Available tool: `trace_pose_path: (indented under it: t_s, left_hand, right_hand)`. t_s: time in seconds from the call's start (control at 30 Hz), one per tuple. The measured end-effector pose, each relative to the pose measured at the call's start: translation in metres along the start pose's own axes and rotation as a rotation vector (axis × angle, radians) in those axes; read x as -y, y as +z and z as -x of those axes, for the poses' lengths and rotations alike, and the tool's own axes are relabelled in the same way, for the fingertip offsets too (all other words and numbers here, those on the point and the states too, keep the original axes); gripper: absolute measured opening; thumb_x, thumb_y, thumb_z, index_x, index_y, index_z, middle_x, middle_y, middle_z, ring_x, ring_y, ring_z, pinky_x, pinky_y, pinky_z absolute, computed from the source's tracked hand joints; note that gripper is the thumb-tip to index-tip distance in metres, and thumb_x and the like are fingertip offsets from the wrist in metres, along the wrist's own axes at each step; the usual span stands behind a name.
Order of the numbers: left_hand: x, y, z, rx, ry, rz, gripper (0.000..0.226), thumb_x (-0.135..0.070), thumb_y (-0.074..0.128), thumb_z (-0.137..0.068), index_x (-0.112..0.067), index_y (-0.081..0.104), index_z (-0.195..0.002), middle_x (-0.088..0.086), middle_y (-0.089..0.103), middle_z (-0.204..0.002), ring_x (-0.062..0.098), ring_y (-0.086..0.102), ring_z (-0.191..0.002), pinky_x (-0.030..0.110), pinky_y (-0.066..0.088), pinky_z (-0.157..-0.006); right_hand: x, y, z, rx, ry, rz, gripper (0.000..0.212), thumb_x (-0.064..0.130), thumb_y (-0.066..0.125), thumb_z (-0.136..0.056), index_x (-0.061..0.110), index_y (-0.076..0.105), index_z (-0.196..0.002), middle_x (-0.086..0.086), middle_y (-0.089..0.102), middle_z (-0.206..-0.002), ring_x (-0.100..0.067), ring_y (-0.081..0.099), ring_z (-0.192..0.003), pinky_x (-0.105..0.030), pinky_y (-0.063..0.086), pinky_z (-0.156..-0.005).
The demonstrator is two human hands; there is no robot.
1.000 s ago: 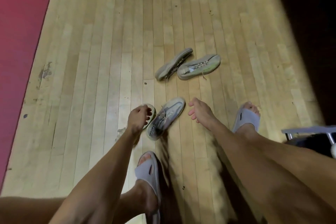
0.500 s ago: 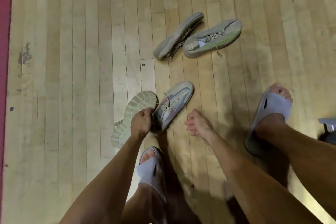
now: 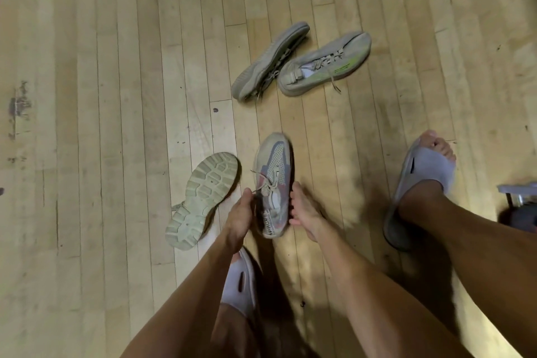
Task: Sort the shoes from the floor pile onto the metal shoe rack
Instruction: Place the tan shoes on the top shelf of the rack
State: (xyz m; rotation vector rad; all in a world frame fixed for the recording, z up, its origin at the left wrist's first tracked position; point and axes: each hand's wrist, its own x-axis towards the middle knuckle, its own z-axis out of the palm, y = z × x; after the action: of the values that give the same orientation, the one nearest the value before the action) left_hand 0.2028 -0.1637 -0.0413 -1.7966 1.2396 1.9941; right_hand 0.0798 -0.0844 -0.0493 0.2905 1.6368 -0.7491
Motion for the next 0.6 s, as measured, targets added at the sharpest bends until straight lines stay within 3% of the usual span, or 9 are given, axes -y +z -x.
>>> trace_pose_path:
  t_s: [0.1,0.2,0.3,0.47,0.6]
  left_hand:
    - [-0.012,0.02,0.008,0.058,-0.018,0.124,0.055,-0.05,0.016,-0.104,-0.021,0.061,-0.121,-0.004,0.066,-0.115,0.012,0.06,-0.105,0.038,0.042,-0.101]
    - [-0.031,0.044,0.019,0.127,-0.016,0.17,0.05,-0.049,0.016,-0.104,-0.025,0.06,-0.113,-0.005,0.064,-0.121,0.015,0.061,-0.107,0.039,0.045,-0.098]
    - [-0.056,0.067,0.029,0.21,0.003,0.219,0.051,-0.05,0.018,-0.104,-0.022,0.06,-0.101,-0.007,0.071,-0.108,0.016,0.064,-0.1,0.036,0.049,-0.088]
    - [-0.106,0.102,0.063,0.298,0.115,0.137,0.051,-0.05,0.019,-0.104,-0.027,0.06,-0.084,-0.016,0.069,-0.1,0.009,0.062,-0.096,0.031,0.046,-0.081]
    - [-0.134,0.135,0.103,0.304,0.25,0.065,0.054,-0.048,0.02,-0.105,-0.028,0.06,-0.073,-0.023,0.07,-0.08,0.007,0.059,-0.09,0.033,0.041,-0.089]
  right_hand:
    - [0.003,-0.006,0.001,-0.157,-0.05,-0.041,0.085,0.079,0.022,-0.076,0.023,0.059,-0.129,-0.007,0.061,-0.132,-0.028,0.061,-0.114,-0.046,0.047,-0.101]
    - [0.033,-0.016,0.032,-0.316,-0.139,-0.041,0.066,0.058,0.024,-0.095,0.015,0.05,-0.138,-0.011,0.05,-0.143,-0.033,0.05,-0.127,-0.047,0.033,-0.112]
    - [0.056,-0.048,0.046,-0.491,-0.19,0.004,0.054,0.039,0.022,-0.105,0.003,0.045,-0.137,-0.022,0.047,-0.142,-0.036,0.045,-0.129,-0.041,0.032,-0.104]
    - [0.083,-0.095,0.087,-0.584,-0.243,-0.105,0.056,0.045,0.021,-0.102,0.01,0.046,-0.138,-0.018,0.049,-0.142,-0.037,0.046,-0.127,-0.043,0.032,-0.105]
    - [0.089,-0.14,0.131,-0.661,-0.343,-0.107,0.069,0.047,0.015,-0.096,0.004,0.04,-0.143,-0.019,0.041,-0.148,-0.037,0.038,-0.135,-0.048,0.024,-0.114]
